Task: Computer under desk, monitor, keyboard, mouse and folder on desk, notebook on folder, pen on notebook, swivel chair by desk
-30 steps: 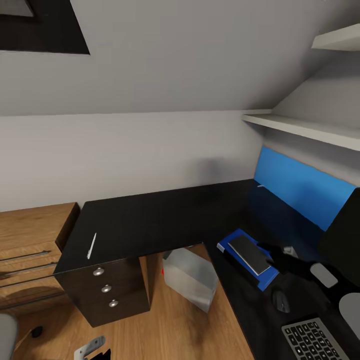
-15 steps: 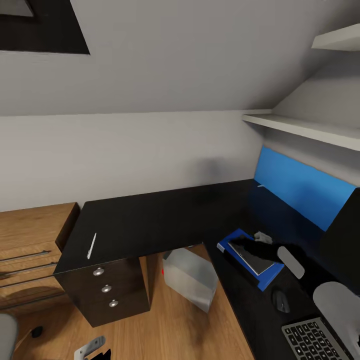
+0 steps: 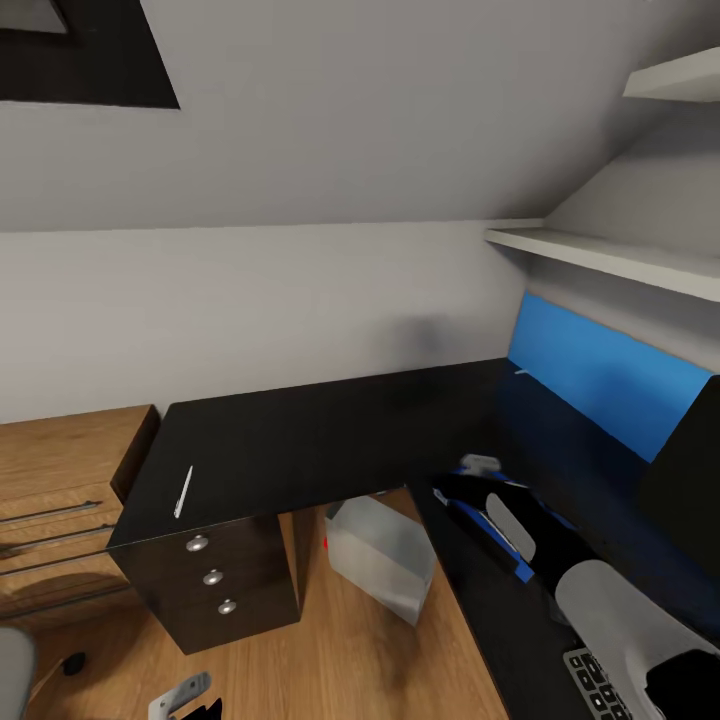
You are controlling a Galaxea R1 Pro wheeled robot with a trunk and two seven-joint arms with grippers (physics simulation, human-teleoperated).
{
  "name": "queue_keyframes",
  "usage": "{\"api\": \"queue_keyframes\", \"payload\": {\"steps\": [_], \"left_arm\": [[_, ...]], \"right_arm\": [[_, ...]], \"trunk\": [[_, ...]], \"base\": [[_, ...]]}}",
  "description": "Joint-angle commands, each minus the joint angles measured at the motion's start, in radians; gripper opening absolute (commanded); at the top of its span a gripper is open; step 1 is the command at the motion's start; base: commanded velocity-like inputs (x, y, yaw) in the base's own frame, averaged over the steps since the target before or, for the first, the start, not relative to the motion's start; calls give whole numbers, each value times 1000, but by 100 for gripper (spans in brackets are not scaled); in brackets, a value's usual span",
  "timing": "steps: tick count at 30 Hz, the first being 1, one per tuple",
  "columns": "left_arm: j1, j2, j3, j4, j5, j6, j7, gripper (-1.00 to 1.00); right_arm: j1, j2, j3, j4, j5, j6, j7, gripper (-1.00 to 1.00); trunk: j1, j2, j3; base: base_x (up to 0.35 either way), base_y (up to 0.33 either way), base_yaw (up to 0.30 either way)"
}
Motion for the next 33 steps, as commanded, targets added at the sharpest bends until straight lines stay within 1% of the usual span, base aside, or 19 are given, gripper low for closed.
{"api": "queue_keyframes", "payload": {"steps": [1,2,3,4,5,6,7,10,11,15,19,24,30,33], "left_arm": [[0,-1,1,-2,10,6,3,100],[0,-1,1,-2,10,6,3,100],[0,-1,1,-2,10,6,3,100],[0,-1,1,-2,10,6,3,100],[0,-1,1,-2,10,6,3,100],[0,-1,1,-2,10,6,3,100],[0,-1,1,-2,10,6,3,100],[0,-1,0,-2,10,5,3,100],[0,-1,0,-2,10,5,3,100],[0,-1,1,-2,10,5,3,100],[0,0,2,-2,10,5,3,100],[0,0,2,-2,10,5,3,100],[0,-1,2,-2,10,5,3,100],[0,0,2,-2,10,5,2,100]], "right_arm": [[0,11,4,-1,3,-7,-32,100],[1,16,4,-1,5,-11,-50,100],[1,27,5,0,10,-22,-91,100],[2,33,5,0,14,-29,-112,100],[3,46,6,1,26,-45,-156,100],[5,54,7,1,34,-54,-176,100],[12,68,12,1,58,-77,-215,100],[28,89,27,1,107,-116,-267,100],[39,103,38,1,142,-144,-294,100],[57,129,58,0,204,-188,-325,100],[64,146,65,-4,225,-202,-336,100],[67,156,68,-5,230,-208,-342,100],[68,174,67,-1,233,-210,-343,100],[68,177,67,-1,233,-210,-343,100]], "trunk": [[0,-1,-1],[0,-1,-1],[0,-1,-1],[0,-1,-1],[0,-1,-1],[0,-1,-1],[0,-1,-1],[0,-1,-1],[0,-1,-1],[0,-1,-1],[0,-1,-1],[0,-1,-1],[0,-1,-2],[0,-1,-3]], "base": [[0,0,0],[0,0,0],[0,0,0],[0,0,0],[0,0,0],[0,0,0],[0,0,0],[0,0,0],[0,0,0],[0,0,0],[0,0,1],[0,0,118],[0,0,251],[0,0,275]]}}
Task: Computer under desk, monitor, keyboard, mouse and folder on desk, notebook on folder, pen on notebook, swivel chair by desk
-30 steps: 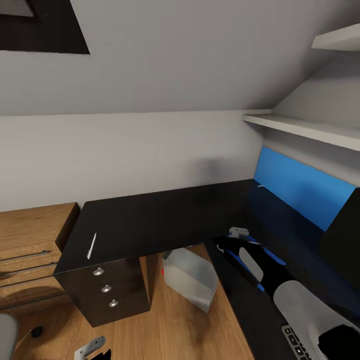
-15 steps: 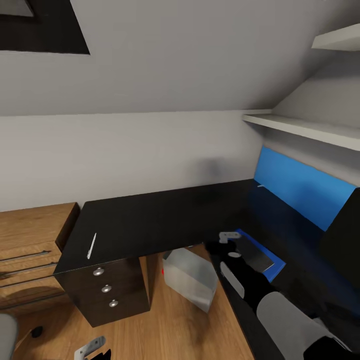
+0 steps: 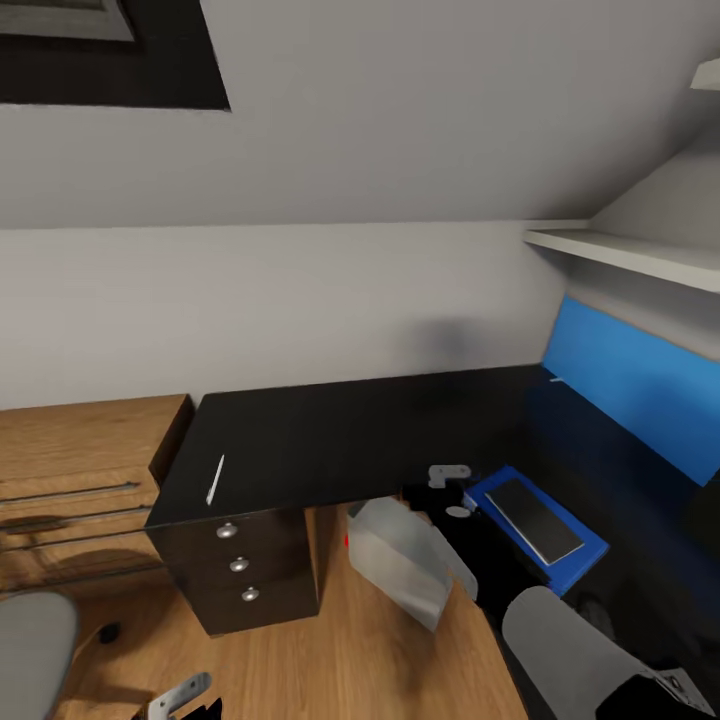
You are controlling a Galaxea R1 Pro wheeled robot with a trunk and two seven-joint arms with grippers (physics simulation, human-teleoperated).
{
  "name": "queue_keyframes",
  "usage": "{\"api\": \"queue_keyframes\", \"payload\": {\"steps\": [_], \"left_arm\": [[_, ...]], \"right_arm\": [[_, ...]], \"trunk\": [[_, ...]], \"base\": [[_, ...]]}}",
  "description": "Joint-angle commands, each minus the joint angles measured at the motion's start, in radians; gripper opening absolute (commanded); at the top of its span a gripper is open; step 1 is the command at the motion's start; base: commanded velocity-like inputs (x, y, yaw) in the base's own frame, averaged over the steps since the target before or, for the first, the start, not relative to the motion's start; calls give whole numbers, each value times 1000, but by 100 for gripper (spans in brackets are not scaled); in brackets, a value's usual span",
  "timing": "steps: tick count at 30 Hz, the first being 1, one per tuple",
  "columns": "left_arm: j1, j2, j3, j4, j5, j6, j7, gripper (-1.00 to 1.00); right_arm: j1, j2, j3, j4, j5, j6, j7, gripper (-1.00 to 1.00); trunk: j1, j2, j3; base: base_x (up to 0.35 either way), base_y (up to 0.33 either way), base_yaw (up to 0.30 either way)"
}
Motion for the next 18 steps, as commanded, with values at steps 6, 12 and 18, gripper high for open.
{"api": "queue_keyframes", "payload": {"steps": [6,12,18], "left_arm": [[0,-1,2,-2,10,6,3,100],[0,-1,2,-2,10,6,3,100],[0,-1,2,-2,9,6,3,100]], "right_arm": [[-1,1,5,-1,-7,4,-9,100],[-1,1,5,-1,-8,4,-9,100],[-1,1,5,-1,-8,4,-10,100]], "trunk": [[0,-1,-4],[0,-1,-7],[0,-1,-10]], "base": [[0,0,280],[0,0,281],[0,0,278]]}}
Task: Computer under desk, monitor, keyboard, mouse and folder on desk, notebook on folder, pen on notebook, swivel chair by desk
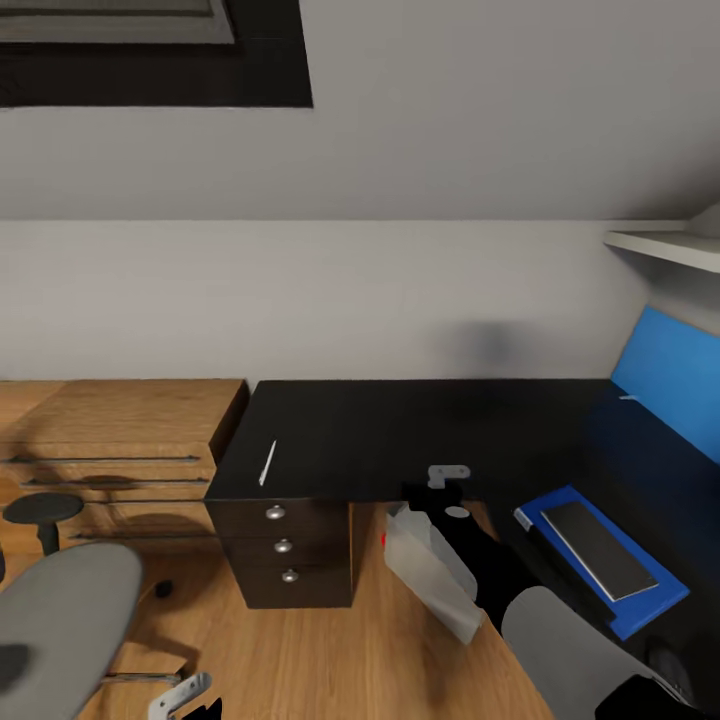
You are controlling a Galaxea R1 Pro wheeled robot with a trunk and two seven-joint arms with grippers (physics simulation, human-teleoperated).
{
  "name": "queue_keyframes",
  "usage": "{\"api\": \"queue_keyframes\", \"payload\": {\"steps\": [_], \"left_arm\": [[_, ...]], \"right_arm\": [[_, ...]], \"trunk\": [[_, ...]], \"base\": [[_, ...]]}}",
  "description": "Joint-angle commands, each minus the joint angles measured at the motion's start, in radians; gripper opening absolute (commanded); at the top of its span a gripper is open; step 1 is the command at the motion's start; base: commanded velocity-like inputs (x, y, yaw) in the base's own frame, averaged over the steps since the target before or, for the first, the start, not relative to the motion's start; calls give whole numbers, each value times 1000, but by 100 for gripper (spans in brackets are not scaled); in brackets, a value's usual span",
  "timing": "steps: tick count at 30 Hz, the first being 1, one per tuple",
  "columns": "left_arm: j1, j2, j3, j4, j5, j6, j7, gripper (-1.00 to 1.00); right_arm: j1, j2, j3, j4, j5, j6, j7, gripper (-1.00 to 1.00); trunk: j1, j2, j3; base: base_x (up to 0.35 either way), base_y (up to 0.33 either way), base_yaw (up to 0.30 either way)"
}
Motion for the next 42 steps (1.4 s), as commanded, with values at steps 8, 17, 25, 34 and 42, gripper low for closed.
{"api": "queue_keyframes", "payload": {"steps": [8,17,25,34,42], "left_arm": [[0,-1,1,-2,10,6,3,100],[0,-1,0,-2,9,6,3,100],[0,-1,0,-3,9,6,3,100],[0,-1,0,-5,9,6,1,100],[0,-1,-4,-138,8,15,3,100]], "right_arm": [[-1,-1,6,-2,-7,4,-9,100],[-1,-1,6,-2,-8,4,-9,100],[-1,-1,6,-2,-8,4,-8,100],[-1,-1,6,-2,-8,4,-9,100],[0,-2,5,-1,-7,4,-8,100]], "trunk": [[0,-1,-7],[0,-1,-13],[0,-1,-19],[0,-1,-26],[0,-1,-28]], "base": [[0,0,275],[0,0,267],[0,0,259],[0,0,216],[0,0,43]]}}
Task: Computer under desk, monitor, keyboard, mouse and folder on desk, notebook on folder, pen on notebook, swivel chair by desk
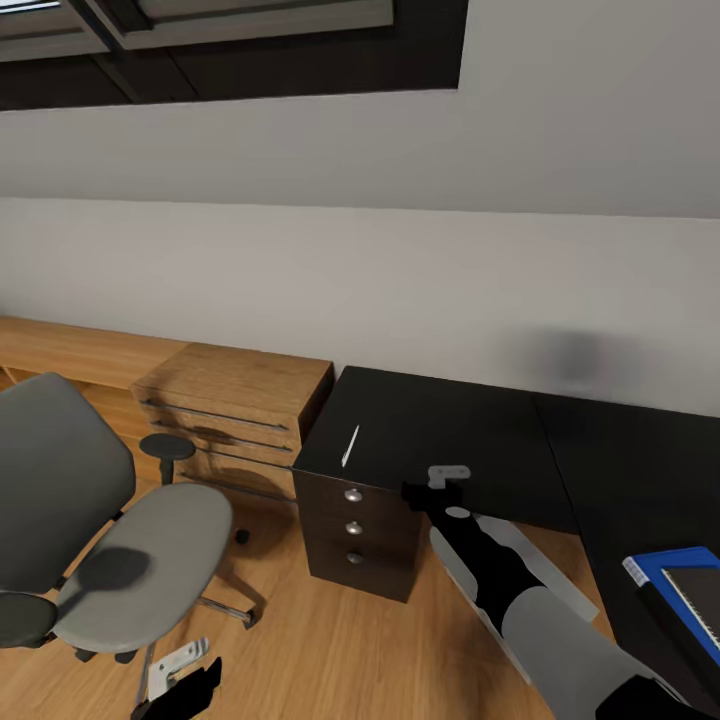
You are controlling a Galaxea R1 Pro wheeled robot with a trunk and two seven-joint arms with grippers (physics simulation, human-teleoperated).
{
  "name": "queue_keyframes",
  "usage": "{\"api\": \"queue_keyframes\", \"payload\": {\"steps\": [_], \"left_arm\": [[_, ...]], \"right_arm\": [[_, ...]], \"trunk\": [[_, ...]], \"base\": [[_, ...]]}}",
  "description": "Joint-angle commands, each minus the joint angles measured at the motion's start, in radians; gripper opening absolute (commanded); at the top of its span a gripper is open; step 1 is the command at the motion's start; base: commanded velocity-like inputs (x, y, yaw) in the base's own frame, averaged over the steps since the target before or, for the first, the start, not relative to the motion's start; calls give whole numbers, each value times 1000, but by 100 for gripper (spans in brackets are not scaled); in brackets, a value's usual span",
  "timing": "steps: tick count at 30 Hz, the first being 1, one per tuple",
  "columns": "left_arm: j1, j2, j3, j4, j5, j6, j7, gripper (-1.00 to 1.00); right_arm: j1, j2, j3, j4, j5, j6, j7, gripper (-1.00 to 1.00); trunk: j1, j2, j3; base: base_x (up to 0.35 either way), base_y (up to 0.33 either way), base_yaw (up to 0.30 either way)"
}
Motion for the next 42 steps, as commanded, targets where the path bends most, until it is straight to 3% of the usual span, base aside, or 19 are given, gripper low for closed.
{"api": "queue_keyframes", "payload": {"steps": [1,5,9,15,28,37,42], "left_arm": [[0,-1,1,-23,10,8,4,100],[0,-1,0,-101,9,38,4,100],[0,-2,-2,-194,9,135,4,100],[0,-5,0,-268,12,212,4,100],[0,-7,4,-200,16,222,3,100],[0,-7,5,-162,15,221,3,100],[0,-7,5,-155,14,220,4,100]], "right_arm": [[0,-1,6,-2,-7,4,-8,100],[12,-1,6,-2,-7,4,-8,100],[17,-1,6,-1,-7,4,-7,100],[20,-1,6,-1,-7,4,-6,100],[34,0,7,-1,-7,2,3,100],[37,2,8,-2,-7,3,59,100],[39,26,8,-5,-8,7,65,100]], "trunk": [[0,-1,-1],[0,-1,-2],[0,-1,-2],[0,-1,-2],[0,-1,-2],[0,-1,-2],[0,-1,-2]], "base": [[0,0,9],[36,0,5],[198,0,1],[298,0,0],[247,84,0],[33,21,0],[3,2,14]]}}
